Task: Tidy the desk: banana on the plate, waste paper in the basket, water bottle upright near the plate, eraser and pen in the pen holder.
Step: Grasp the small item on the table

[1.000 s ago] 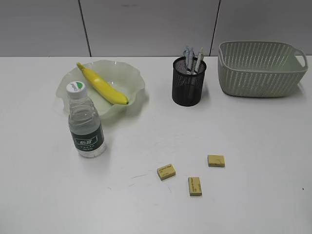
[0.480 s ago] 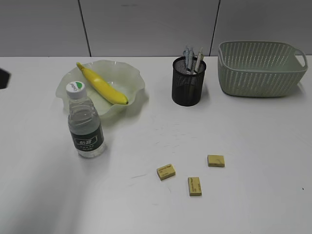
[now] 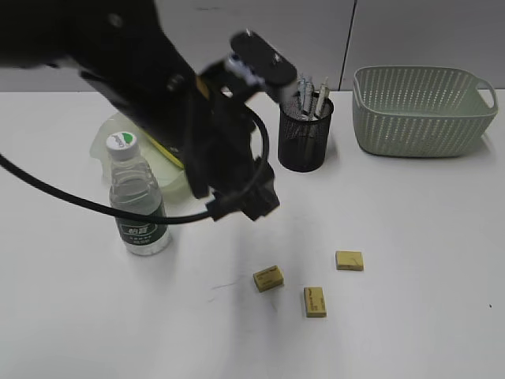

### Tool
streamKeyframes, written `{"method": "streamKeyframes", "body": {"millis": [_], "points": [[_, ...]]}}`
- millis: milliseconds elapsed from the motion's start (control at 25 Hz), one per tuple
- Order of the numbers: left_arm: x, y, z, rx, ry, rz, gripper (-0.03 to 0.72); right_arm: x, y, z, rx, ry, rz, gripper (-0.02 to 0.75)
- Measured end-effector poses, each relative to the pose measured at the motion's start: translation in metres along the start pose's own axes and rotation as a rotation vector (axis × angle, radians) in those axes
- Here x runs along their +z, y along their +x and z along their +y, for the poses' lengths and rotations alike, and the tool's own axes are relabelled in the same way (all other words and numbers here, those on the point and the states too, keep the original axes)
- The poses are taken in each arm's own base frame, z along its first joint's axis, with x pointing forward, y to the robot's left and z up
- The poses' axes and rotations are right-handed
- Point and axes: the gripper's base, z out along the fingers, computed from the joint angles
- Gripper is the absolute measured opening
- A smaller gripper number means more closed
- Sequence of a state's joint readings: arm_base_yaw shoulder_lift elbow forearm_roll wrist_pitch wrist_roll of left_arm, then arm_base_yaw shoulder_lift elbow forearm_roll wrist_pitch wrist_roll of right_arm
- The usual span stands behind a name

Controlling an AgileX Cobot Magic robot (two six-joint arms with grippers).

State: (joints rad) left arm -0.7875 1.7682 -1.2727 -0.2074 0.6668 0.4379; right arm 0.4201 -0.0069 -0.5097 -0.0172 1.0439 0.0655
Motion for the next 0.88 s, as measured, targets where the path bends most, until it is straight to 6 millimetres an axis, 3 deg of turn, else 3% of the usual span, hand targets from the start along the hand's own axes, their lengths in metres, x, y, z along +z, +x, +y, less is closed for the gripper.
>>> {"method": "streamKeyframes", "body": {"millis": [120,240,680,880], "points": [[0.044,0.007,0.003,-0.005,0.031,0.111,0.482,0.000,0.000,0.000,0.000,0.000,0.000,0.300],[0.072,0.018,0.003,-0.009,0.052,0.188,0.496,0.000,0.000,0.000,0.001,0.000,0.000,0.299],[0.112,0.024,-0.015,0.087,0.045,0.207,0.496,0.000,0.000,0.000,0.001,0.000,0.000,0.277],[0.124,0.029,-0.013,0.119,0.028,0.230,0.414,0.000,0.000,0.000,0.000,0.001,0.000,0.276]]}}
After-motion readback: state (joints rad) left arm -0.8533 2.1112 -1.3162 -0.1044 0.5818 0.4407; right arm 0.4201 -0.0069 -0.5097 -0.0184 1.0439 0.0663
